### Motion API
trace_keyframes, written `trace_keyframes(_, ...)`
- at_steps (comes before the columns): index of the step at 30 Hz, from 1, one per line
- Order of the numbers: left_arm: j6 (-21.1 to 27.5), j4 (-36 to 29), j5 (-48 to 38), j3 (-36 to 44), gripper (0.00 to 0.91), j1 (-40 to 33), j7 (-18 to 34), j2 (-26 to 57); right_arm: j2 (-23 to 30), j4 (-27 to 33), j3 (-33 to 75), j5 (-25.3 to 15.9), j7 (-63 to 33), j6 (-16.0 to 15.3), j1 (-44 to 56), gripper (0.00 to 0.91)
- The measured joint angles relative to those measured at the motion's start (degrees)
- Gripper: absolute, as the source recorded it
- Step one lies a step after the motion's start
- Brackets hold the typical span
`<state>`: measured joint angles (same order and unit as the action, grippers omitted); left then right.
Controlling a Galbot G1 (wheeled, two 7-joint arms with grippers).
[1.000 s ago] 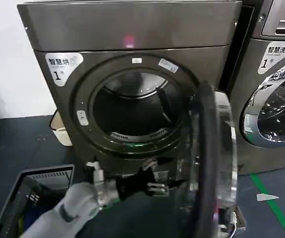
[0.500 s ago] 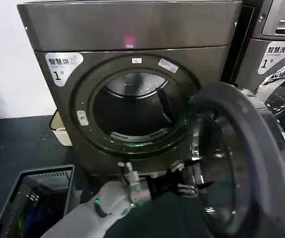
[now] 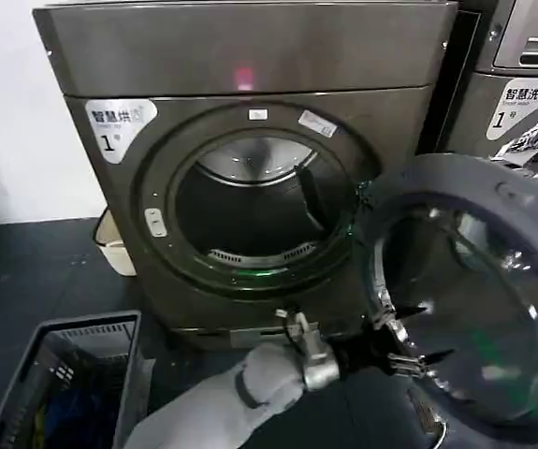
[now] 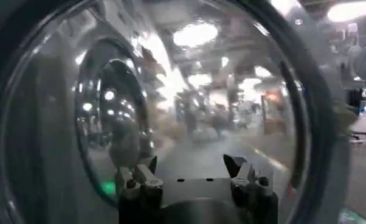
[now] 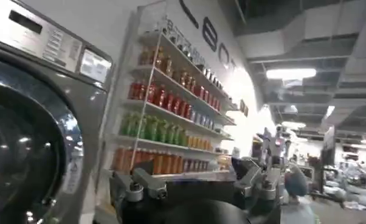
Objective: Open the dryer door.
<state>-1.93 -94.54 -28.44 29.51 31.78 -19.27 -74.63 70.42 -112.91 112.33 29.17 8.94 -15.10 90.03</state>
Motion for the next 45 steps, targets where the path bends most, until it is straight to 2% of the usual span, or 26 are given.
trace_keyframes(10,0.12,4.29,0.19,3.58,0.907,-3.5,1.02,-4.74,1.28,-1.68,2.6,0.46,0.46,-0.1,1.31,0.907)
trace_keyframes(17,-1.43,7.99,2.48,4.17,0.907,-5.09,3.24,-8.99,1.35,-1.85,4.65,2.64,0.62,-0.13,2.53,0.907)
trace_keyframes(23,-3.28,12.13,4.27,5.13,0.907,-6.3,8.53,-12.15,1.32,-1.84,5.43,2.97,0.7,-0.13,2.8,0.907)
trace_keyframes(32,-3.7,16.81,5.91,3.92,0.907,-8.19,12.18,-14.99,1.47,-1.92,5.25,2.94,0.75,-0.04,2.68,0.907)
trace_keyframes(39,-4.12,17.41,5.64,3.15,0.907,-8.5,13.41,-14.35,1.46,-1.65,5.18,2.92,0.73,0.04,2.35,0.907)
trace_keyframes(45,-8.43,14.83,5.3,3.05,0.907,-8.09,13.04,-11.21,1.25,-1.53,5.02,2.92,0.7,0.1,2.0,0.907)
